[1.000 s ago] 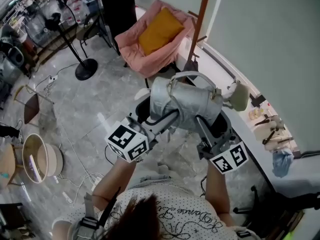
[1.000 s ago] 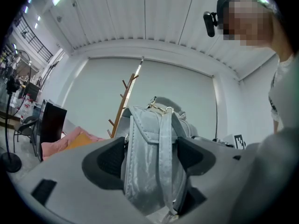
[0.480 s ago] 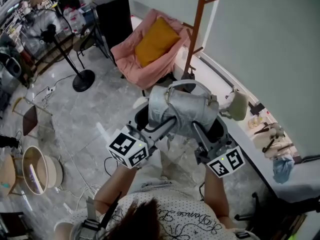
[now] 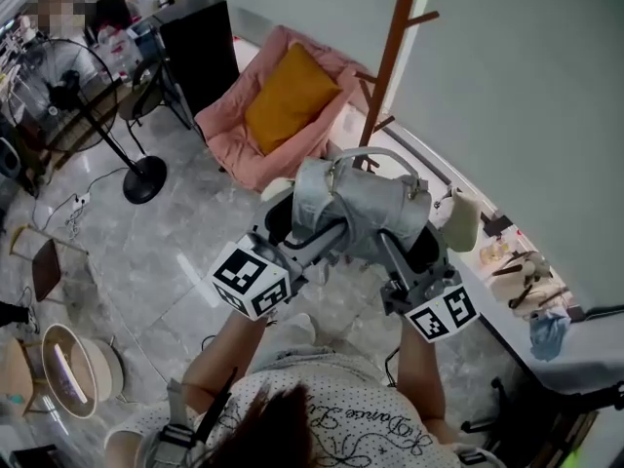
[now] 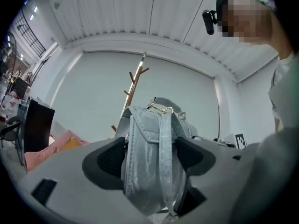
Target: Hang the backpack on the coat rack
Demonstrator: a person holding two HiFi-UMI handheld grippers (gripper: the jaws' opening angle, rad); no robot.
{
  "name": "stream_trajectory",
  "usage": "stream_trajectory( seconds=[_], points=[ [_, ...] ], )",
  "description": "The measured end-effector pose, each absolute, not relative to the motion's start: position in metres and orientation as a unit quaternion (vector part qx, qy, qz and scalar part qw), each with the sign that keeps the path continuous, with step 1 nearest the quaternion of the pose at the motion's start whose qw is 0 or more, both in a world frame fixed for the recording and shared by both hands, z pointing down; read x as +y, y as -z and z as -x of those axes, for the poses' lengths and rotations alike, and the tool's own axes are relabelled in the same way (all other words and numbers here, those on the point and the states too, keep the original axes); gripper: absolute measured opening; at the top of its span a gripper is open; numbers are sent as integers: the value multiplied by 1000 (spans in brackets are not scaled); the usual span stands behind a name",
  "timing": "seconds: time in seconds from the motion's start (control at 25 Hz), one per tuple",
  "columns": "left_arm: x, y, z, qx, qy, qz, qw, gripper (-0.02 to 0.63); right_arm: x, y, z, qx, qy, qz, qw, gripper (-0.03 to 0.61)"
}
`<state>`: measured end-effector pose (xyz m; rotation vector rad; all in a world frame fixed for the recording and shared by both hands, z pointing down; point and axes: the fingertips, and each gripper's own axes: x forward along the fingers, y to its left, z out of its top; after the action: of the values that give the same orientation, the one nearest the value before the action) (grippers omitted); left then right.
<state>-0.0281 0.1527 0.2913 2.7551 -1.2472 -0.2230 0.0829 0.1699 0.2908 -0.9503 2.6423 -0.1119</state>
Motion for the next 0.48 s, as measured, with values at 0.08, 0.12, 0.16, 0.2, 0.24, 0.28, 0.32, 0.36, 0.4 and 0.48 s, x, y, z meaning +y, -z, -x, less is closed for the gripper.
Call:
stream_trajectory(
  seconds=[0.08,0.12,0.16,0.2,0.24,0.28,0.32,0.36,0.4,0.48],
  points=[
    [133,-288,33,-401,75,-911,52,351,152,-287,-78,924,33,343,166,280],
    [124,-287,34,-397,76,-913,51,351,145,-286,-76,922,32,347,167,279],
    [117,-286,36,-393,76,-915,51,351,138,-286,-74,921,31,351,168,279],
    [110,-286,38,-390,75,-916,51,351,132,-286,-73,919,31,354,168,281],
    [104,-285,39,-388,75,-917,51,351,127,-285,-71,918,31,357,169,280],
    [99,-285,40,-387,76,-917,51,351,122,-285,-70,917,32,359,169,280],
    [93,-286,41,-387,77,-917,53,351,117,-285,-69,917,33,361,168,279],
    [88,-287,42,-387,77,-917,55,351,111,-287,-68,917,34,362,166,279],
    [82,-290,41,-388,77,-917,59,351,105,-288,-68,917,36,363,164,281],
    [68,-294,40,-390,76,-916,65,351,92,-293,-70,917,42,362,162,281]
  ],
)
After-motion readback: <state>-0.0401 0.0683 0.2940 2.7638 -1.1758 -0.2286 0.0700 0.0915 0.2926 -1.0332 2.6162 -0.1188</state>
